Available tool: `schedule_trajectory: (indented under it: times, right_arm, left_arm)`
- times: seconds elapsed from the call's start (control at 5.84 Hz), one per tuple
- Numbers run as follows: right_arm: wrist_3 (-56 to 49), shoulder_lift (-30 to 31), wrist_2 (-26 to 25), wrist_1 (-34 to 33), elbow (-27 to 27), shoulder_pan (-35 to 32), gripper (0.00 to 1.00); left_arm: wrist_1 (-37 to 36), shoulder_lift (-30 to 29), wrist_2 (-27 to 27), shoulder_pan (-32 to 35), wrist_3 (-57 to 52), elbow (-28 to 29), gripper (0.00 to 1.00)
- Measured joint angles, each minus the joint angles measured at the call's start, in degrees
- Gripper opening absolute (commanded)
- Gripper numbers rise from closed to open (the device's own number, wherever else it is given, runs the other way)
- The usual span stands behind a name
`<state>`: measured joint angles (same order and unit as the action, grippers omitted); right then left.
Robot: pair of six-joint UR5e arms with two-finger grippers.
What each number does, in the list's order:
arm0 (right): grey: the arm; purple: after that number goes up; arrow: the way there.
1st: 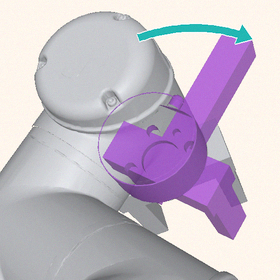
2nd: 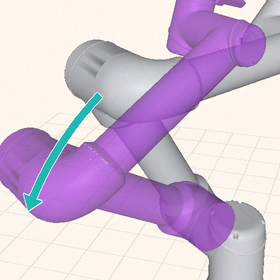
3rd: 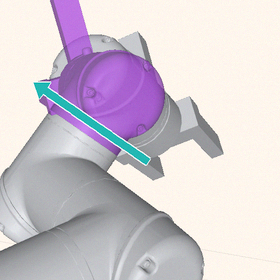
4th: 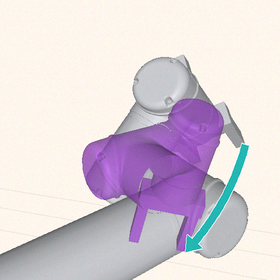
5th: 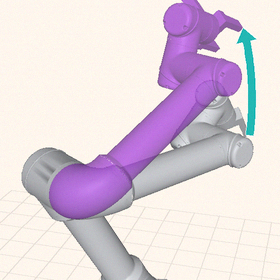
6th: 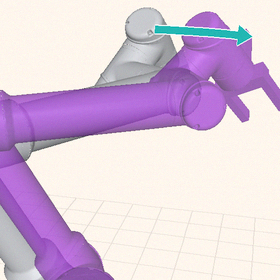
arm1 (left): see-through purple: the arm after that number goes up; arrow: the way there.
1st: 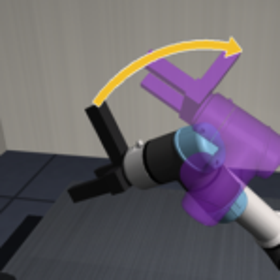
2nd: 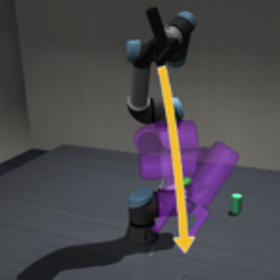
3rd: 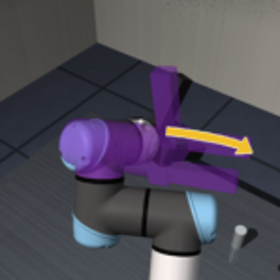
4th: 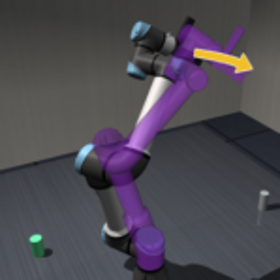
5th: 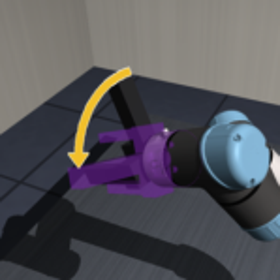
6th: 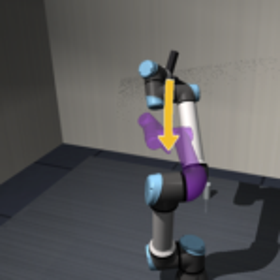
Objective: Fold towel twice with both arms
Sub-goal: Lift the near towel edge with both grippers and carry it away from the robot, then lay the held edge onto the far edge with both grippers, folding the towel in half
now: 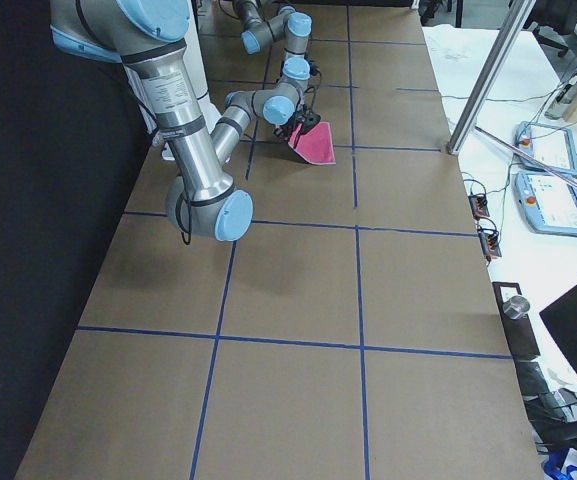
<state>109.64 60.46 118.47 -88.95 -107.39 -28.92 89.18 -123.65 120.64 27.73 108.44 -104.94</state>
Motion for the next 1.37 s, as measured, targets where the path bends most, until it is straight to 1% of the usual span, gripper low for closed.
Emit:
schedule_trajectory:
  times: [0.34,0.69,0.86,1.2,1.37]
  right_arm:
    - [1.1,-0.37,0.01,0.14,0.76,-0.58,0.0]
    - [1.76,-0.67,0.01,0.62,2.62,-1.22,0.0]
    - [2.1,-2.02,0.01,0.8,4.65,-1.64,0.0]
    - [2.33,-5.84,0.01,1.98,10.28,-2.71,0.0]
    - [2.36,-6.32,0.14,3.1,11.84,-3.28,0.0]
  left_arm:
    - [0.58,-0.21,1.23,2.17,1.47,0.13,0.0]
    - [0.98,-0.32,2.07,3.87,2.81,0.9,0.0]
    - [1.15,-0.43,2.12,4.02,3.33,1.33,0.0]
    - [4.59,-1.15,2.08,4.2,5.59,4.75,0.0]
    - [6.09,-1.34,2.06,4.38,6.18,6.12,0.0]
